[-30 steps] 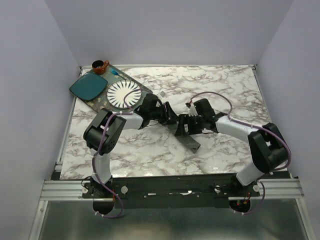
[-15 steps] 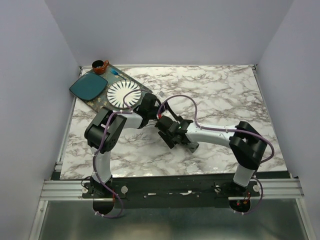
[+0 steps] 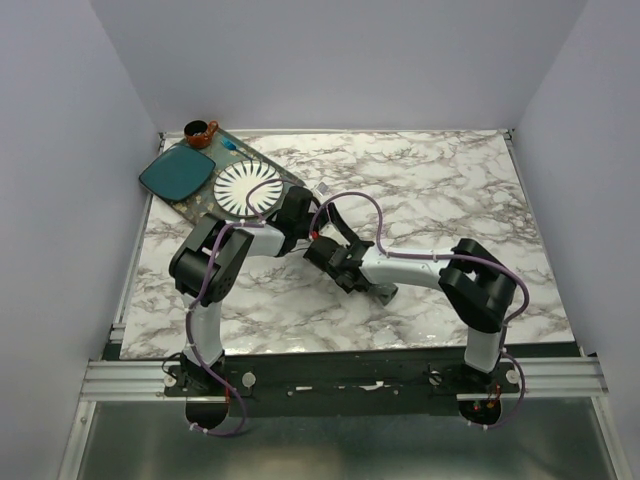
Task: Fold the napkin, place the utensils inside, and roll it up
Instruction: Roll the napkin with the utensil
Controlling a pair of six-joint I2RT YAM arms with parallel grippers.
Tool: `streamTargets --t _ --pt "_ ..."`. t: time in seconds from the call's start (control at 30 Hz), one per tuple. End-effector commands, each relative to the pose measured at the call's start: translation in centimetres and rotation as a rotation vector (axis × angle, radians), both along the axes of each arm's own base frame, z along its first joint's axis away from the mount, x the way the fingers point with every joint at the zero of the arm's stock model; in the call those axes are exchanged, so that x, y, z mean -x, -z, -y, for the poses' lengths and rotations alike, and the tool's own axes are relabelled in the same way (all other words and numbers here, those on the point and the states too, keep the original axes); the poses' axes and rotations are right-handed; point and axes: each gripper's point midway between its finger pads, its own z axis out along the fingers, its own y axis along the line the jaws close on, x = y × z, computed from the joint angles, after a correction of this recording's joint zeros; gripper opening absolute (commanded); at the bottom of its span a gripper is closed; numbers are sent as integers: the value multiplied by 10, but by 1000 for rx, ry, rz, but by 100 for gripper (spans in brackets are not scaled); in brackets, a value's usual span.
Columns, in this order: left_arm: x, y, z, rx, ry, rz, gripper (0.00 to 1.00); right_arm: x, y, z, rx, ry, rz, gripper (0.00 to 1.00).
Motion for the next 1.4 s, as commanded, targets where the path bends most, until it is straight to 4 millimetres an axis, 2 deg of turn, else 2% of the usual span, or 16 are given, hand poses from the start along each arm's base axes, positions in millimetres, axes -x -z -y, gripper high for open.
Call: streamTargets --t 0.0,0.07,0.1,0.2,0.37,0.4,0.47,0.53,0.57,0.6,0.67,0.73,0.87,1.03,1.2,1.37 --pt "-1 17 -8 -41 -8 -34 51 2 15 1 3 19 -24 65" --pt "-3 13 -8 -40 -5 -26 51 3 16 -2 -42 29 -37 57" --pt "-5 10 -8 -40 -5 -21 51 6 18 -5 -71 26 -63 50" --pt "-11 0 -11 -38 -11 -3 52 8 21 -9 -152 42 -101 42" --pt "-25 -28 -15 -19 -24 40 54 9 21 -13 -293 67 -148 39" --pt "-28 -32 -17 -19 -27 51 54 17 28 -11 -326 64 -200 39" --pt "-34 -47 -21 -23 -32 84 54 8 19 -9 -431 98 -201 39" --pt "-36 -55 -22 -29 -32 105 54 12 15 -12 -540 92 -250 39" --pt "-37 -63 -22 -23 -33 116 54 6 15 -3 -584 129 -263 39" --pt "-36 -66 -22 -20 -30 120 54 12 12 -10 -655 108 -327 40" --pt "-35 -73 -19 4 -31 121 54 7 13 -4 -719 135 -363 40" --pt "-35 -75 -18 10 -29 123 54 12 11 -11 -794 111 -434 40" --pt "-30 -72 -10 28 -8 114 55 12 12 -12 -910 130 -531 39" --pt "-22 -56 4 45 11 70 54 17 15 -14 -1053 141 -654 39" --pt "-21 -27 4 4 12 46 54 19 17 -10 -1145 164 -745 39" --pt "-20 -1 0 -29 3 14 54 16 17 -8 -1154 171 -742 43"
